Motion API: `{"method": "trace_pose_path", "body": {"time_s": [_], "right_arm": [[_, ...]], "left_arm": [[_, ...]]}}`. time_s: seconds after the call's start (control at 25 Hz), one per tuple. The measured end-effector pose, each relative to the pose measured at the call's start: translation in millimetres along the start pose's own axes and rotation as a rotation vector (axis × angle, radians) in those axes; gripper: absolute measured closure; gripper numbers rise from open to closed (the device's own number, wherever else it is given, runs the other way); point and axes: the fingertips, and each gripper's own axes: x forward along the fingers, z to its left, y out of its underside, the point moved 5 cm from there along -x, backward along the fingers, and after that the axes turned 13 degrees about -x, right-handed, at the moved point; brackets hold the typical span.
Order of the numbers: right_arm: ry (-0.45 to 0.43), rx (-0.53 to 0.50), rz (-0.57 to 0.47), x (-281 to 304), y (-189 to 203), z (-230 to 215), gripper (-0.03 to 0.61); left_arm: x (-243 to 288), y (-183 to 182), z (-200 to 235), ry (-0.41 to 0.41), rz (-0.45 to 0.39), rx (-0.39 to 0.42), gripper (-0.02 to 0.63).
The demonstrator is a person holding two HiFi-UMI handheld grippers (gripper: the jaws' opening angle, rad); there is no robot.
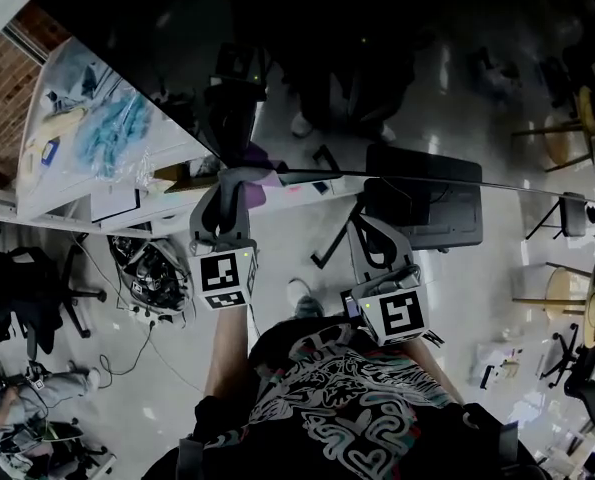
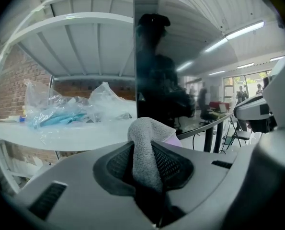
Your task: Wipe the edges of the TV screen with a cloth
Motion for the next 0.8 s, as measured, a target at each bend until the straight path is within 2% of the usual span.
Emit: {"method": "trace_pose_path", "body": {"time_s": [0.36, 0.52, 0.8], "right_arm": [[0.016, -0.006, 0.035, 2.2, 4.6, -3.4, 0.548], [0.018, -0.008, 0.032, 3.9, 3.9, -2.3, 0.548], [0.015, -0.015, 0.064, 0.1, 9.7, -0.3, 0.548]], "left_arm": [[9.8, -2.8, 0.2, 0.016, 0.005, 0.009, 0.515], [12.0, -4.4, -3.9, -0.003, 0.02, 0.064, 0.515], [13.0, -5.8, -6.8, -0.02, 0.031, 0.087, 0.515]]}}
